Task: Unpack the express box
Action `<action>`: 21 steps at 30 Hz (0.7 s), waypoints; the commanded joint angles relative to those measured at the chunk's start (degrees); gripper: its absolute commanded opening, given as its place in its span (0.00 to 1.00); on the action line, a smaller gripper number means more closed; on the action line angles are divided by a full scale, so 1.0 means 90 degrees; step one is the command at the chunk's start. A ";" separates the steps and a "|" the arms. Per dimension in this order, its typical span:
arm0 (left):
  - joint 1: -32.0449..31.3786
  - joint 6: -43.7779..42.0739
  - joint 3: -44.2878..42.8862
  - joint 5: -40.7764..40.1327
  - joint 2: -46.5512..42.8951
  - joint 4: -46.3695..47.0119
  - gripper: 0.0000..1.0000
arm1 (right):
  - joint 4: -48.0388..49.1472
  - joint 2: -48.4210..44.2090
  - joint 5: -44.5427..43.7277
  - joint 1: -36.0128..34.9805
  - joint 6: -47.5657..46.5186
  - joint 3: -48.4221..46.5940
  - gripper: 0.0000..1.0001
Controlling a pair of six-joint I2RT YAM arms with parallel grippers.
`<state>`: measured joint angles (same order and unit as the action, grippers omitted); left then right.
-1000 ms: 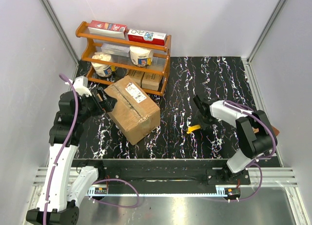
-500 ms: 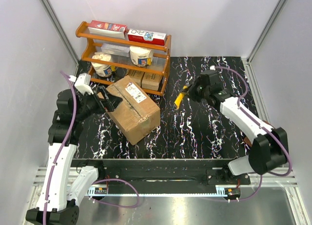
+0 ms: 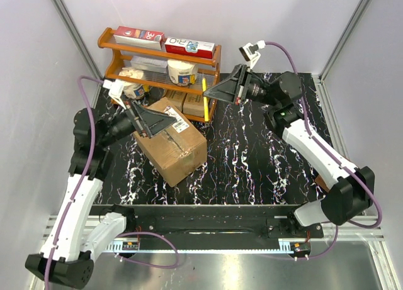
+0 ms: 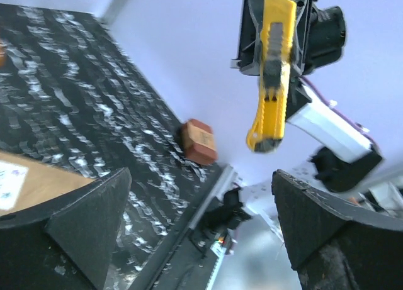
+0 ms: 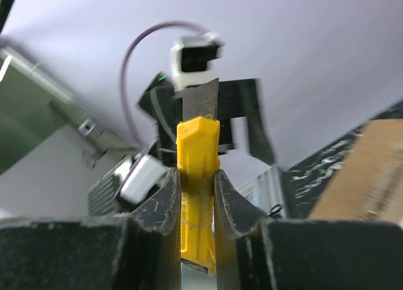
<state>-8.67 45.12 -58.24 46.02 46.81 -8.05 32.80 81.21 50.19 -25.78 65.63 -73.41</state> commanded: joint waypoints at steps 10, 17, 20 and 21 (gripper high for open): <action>-0.1634 0.1109 -0.0629 -0.0338 0.0707 0.1627 0.97 | 0.1279 0.0303 0.1005 -0.1032 0.0433 -0.0643 0.00; -0.1957 0.1207 -0.0619 -0.0386 0.0805 0.1871 0.89 | 0.0497 0.0137 0.0712 -0.1061 -0.0211 -0.0594 0.00; -0.2191 0.1265 -0.0629 -0.0523 0.0951 0.1920 0.88 | 0.0438 0.0127 0.0683 -0.1091 -0.0241 -0.0584 0.00; -0.2278 0.1304 -0.0648 -0.0562 0.1039 0.1920 0.83 | 0.0438 0.0108 0.0683 -0.1100 -0.0251 -0.0565 0.00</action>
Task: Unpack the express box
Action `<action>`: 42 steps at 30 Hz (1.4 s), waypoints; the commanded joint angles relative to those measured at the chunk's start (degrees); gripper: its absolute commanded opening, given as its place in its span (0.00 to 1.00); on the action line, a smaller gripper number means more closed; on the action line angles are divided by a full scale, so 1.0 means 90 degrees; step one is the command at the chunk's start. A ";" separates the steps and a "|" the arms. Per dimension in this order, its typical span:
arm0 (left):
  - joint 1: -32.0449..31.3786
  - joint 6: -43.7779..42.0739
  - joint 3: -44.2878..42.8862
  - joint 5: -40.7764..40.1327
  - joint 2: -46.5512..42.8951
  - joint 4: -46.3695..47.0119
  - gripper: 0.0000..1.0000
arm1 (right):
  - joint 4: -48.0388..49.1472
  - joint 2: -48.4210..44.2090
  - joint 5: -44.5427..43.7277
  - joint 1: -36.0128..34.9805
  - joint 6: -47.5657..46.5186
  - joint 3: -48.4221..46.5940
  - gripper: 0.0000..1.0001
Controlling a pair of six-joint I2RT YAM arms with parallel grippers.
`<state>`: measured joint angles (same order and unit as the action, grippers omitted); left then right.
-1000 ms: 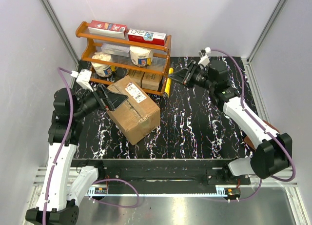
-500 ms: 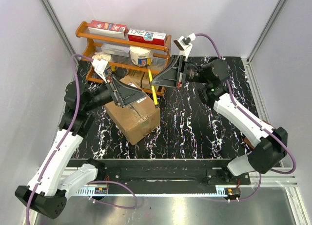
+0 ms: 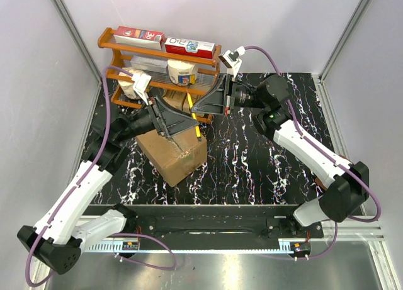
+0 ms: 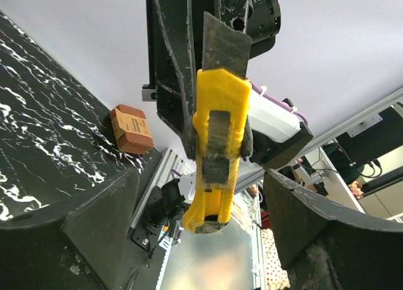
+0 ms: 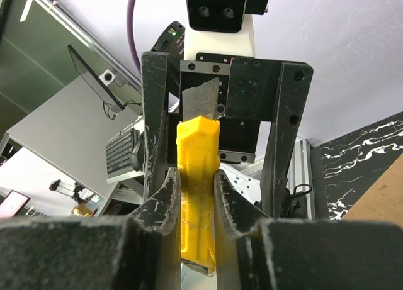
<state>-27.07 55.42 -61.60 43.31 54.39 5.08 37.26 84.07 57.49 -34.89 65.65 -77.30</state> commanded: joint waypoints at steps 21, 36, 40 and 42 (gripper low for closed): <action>-0.0313 -0.0805 -0.0810 -0.1119 0.0138 -0.1276 0.11 | -0.3580 -0.1040 -0.1835 -0.0088 -0.2370 -0.0444 0.85; -0.0313 -0.0124 -0.1270 -0.4802 -0.0106 -0.2976 0.11 | -0.6034 -0.1510 -0.4180 -0.1063 -0.5545 -0.0562 0.73; -0.0312 0.0326 -0.1153 -0.5144 -0.0194 -0.2977 0.11 | -0.5810 -0.1266 -0.4776 -0.1688 -0.5965 -0.0630 0.75; -0.0313 0.0492 -0.1008 -0.5076 -0.0223 -0.2821 0.12 | -0.5557 -0.1080 -0.5145 -0.2019 -0.6054 -0.0650 0.75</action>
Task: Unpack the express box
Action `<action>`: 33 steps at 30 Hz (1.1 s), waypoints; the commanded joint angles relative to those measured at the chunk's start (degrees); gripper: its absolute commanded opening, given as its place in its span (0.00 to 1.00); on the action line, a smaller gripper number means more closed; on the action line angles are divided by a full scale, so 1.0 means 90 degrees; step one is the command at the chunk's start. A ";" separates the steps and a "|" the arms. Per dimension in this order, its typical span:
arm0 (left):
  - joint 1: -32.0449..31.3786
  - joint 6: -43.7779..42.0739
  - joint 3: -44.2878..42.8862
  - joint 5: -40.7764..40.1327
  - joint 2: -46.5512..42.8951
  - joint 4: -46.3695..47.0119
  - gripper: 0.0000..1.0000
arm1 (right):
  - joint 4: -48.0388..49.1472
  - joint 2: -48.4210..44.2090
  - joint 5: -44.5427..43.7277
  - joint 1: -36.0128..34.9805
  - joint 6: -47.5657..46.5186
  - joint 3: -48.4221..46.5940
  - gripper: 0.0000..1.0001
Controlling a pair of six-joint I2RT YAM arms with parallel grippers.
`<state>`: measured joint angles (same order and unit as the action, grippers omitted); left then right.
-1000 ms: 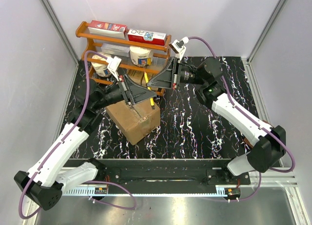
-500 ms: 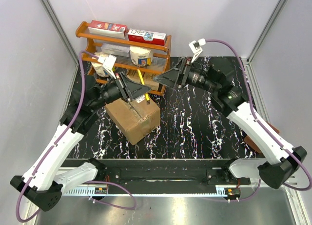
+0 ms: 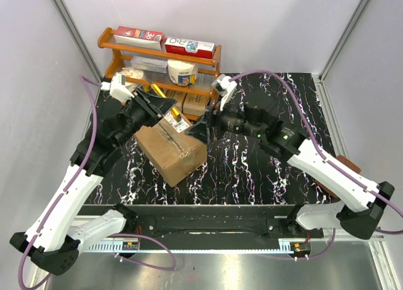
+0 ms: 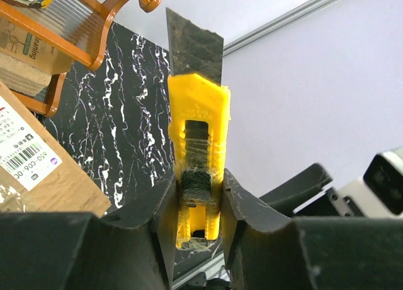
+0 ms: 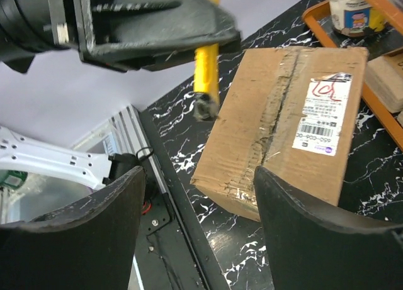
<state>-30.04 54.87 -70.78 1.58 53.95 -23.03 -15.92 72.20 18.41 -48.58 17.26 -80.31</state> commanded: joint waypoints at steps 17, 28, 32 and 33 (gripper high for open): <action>0.0018 0.1071 0.0404 0.0263 -0.0204 0.0595 0.14 | 0.1633 0.0883 -0.2232 -0.0970 -0.1272 -0.0402 0.52; 0.0018 0.1003 0.0306 0.0361 -0.0145 0.0625 0.18 | 0.1388 0.0991 -0.2437 -0.0960 -0.1361 -0.0510 0.24; 0.0018 0.0847 0.0297 0.0361 -0.0184 0.0615 0.37 | 0.1320 0.0962 -0.2651 -0.0970 -0.1302 -0.0568 0.00; 0.0027 0.0750 0.0277 0.0371 -0.0204 0.0625 0.59 | 0.1272 0.0952 -0.2710 -0.0970 -0.1263 -0.0597 0.00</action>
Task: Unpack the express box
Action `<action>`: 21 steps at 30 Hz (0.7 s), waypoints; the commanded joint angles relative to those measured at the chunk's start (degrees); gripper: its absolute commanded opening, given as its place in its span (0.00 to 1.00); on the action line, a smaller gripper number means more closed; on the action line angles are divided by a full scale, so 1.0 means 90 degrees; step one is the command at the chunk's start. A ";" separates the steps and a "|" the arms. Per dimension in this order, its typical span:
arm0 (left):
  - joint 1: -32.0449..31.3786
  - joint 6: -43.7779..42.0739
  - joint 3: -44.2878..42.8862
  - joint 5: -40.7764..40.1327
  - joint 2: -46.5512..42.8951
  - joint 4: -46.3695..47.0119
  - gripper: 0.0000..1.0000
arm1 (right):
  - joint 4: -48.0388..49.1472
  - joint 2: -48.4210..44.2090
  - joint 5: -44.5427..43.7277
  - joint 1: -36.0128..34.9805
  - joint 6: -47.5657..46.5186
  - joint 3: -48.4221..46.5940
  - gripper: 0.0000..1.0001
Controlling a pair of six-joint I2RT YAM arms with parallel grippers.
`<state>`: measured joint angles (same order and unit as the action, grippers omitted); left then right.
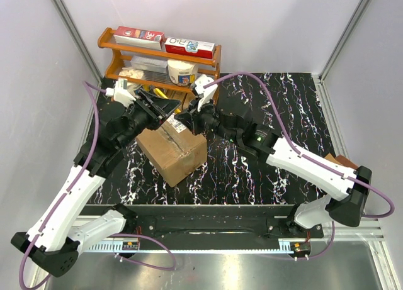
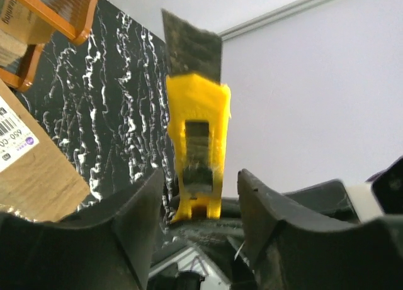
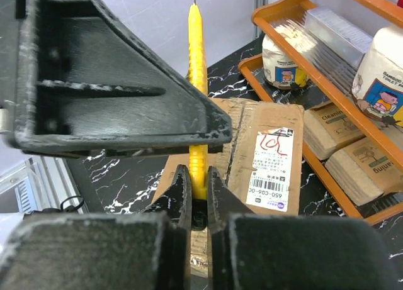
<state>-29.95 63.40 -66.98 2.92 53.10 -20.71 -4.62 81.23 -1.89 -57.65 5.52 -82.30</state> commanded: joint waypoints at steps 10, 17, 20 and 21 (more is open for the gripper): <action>0.0057 -0.4648 -0.2174 -0.0314 -0.0236 -0.1741 0.99 | -0.1770 -0.0627 0.0862 0.0126 0.0256 -0.1322 0.00; 0.0076 -0.5978 -0.2713 0.2046 -0.0295 -0.2200 0.99 | -0.2933 -0.0930 0.2102 0.0175 0.0159 -0.1997 0.00; 0.0076 -0.6399 -0.2860 0.2449 -0.0402 -0.2455 0.99 | -0.3382 -0.1086 0.2474 0.0185 -0.0017 -0.2203 0.00; 0.0076 -0.6457 -0.2899 0.2604 -0.0450 -0.2513 0.99 | -0.3586 -0.1144 0.2563 0.0185 -0.0066 -0.2280 0.00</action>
<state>-29.30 13.85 -90.91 16.62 49.56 -39.35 -30.02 73.60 13.58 -56.34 7.07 -99.02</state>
